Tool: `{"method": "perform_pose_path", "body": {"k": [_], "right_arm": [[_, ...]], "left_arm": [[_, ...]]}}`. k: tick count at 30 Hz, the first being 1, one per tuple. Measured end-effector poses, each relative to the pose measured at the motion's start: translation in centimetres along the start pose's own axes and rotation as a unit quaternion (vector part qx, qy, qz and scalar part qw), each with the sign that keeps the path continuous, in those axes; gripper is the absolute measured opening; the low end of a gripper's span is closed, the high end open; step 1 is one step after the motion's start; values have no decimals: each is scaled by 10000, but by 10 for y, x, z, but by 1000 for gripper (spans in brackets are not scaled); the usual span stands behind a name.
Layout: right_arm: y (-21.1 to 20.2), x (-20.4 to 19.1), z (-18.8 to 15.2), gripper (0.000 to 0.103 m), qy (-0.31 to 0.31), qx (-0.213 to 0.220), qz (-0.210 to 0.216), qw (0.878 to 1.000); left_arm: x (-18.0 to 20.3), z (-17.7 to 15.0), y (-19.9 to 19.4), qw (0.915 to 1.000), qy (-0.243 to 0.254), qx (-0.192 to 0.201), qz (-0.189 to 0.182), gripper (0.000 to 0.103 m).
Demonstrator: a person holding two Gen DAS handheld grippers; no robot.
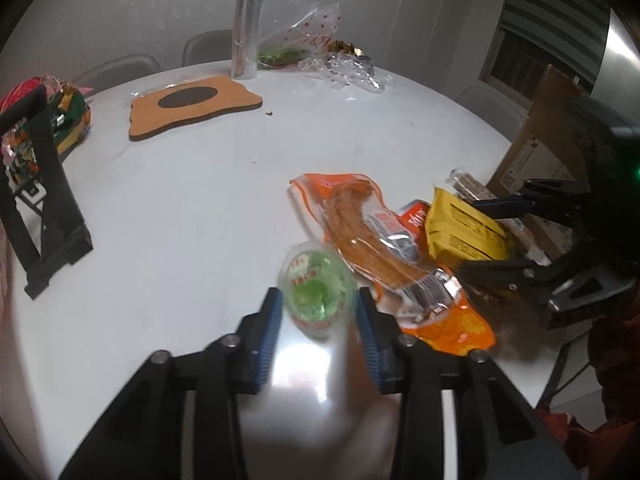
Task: Organize snacks
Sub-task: 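Grasp the green jelly cup with the left gripper while the right gripper grasps the yellow biscuit pack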
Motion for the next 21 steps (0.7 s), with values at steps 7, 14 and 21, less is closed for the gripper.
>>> {"method": "perform_pose_path", "body": {"k": [7, 14, 21], "right_arm": [[0, -1, 1, 68, -54, -1, 10, 10000], [1, 0, 1, 68, -42, 3, 17, 10000], [-6, -2, 2, 67, -16, 107, -26, 9999]], "left_arm": [[-10, 9, 9, 10000, -19, -14, 17, 52], [-9, 14, 13, 10000, 5, 13, -57, 39], [-12, 12, 7, 10000, -71, 68, 12, 39]]}}
Point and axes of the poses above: each gripper's, at about its wrist camera, not at the fingertips, and y roughly the way its jaws point, x to its right, z to its top, the point moved 4 cm from there along y, roughly the way its jaws point, and after that the axes turned 7 degrees about y, right-handed, at the moved point
